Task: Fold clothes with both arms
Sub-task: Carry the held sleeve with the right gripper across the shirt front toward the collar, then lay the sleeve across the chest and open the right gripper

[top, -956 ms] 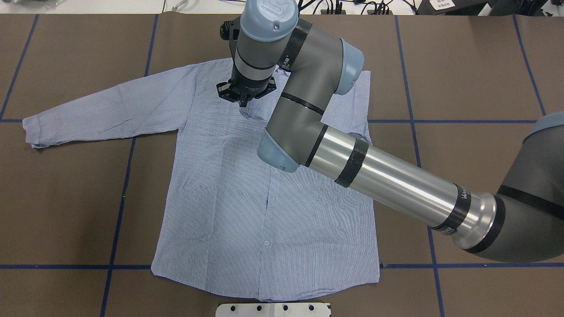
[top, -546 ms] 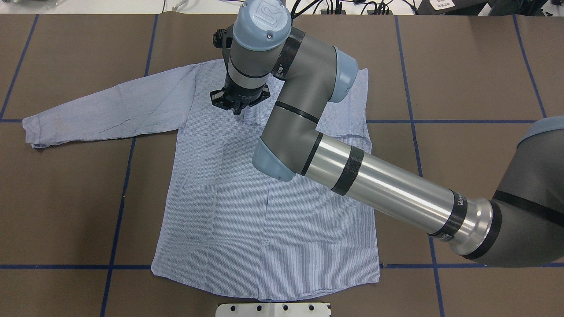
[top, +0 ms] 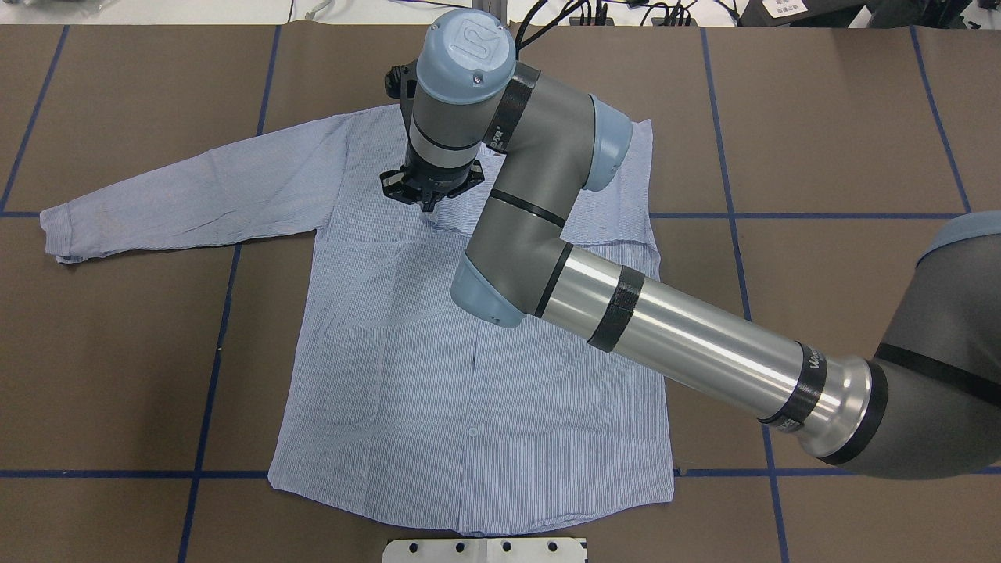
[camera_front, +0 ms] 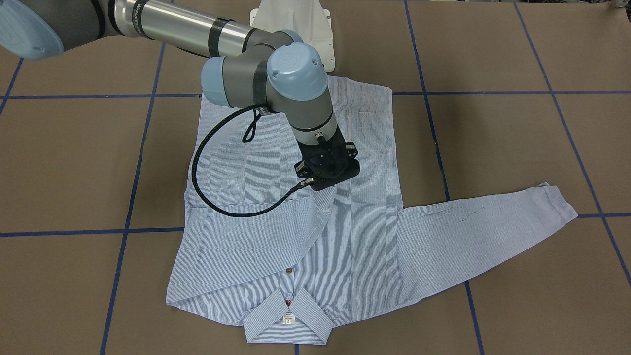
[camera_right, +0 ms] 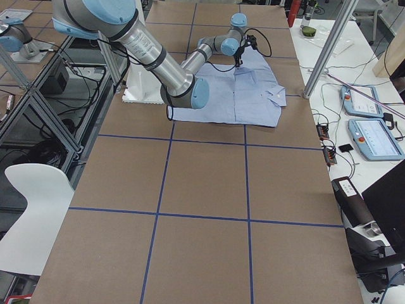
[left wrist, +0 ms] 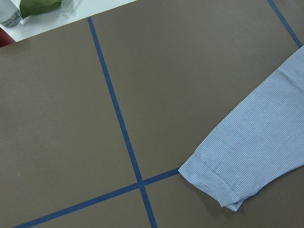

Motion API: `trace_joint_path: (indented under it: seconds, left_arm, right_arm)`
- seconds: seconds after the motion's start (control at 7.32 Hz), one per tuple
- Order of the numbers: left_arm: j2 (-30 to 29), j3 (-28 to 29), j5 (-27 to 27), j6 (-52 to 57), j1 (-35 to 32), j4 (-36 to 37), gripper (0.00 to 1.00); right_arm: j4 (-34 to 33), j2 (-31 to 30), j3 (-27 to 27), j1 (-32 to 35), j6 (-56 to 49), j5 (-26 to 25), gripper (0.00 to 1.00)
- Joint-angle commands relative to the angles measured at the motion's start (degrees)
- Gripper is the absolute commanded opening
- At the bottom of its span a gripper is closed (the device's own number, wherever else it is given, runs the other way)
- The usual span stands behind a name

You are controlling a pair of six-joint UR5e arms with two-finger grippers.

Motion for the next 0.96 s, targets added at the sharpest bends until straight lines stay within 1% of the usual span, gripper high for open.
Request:
trace_joint_path:
  seconds: [0.0, 0.14, 0.27, 0.41, 0.55, 0.68, 0.82]
  left_arm:
    - [0.00, -0.13, 0.00, -0.36, 0.00, 0.00, 0.99]
    - [0.00, -0.39, 0.00, -0.45, 0.00, 0.00, 0.99]
    - [0.00, -0.57, 0.00, -0.45, 0.00, 0.00, 0.99]
    - [0.00, -0.49, 0.00, -0.45, 0.00, 0.00, 0.99]
    - [-0.09, -0.48, 0.00, -0.45, 0.00, 0.00, 0.99]
    - [-0.09, -0.31, 0.00, -0.45, 0.00, 0.00, 0.99]
    - [-0.09, -0.05, 0.00, -0.45, 0.00, 0.00, 0.99]
  right_arm:
    - [1.49, 0.14, -2.66, -0.09, 0.00, -0.39, 0.00]
    - [5.42, 0.67, -5.72, -0.53, 0.00, -1.00, 0.00]
    - [5.98, 1.72, -6.53, -1.49, 0.00, -3.26, 0.00]
    - [6.16, 2.86, -6.54, -1.76, 0.00, -4.33, 0.00]
    - [8.43, 3.74, -6.54, -2.46, -0.09, -5.12, 0.67]
    - [13.06, 3.66, -6.37, -4.99, 0.00, -11.22, 1.00]
    - [13.63, 3.84, -5.84, -5.62, 0.43, -13.46, 1.00]
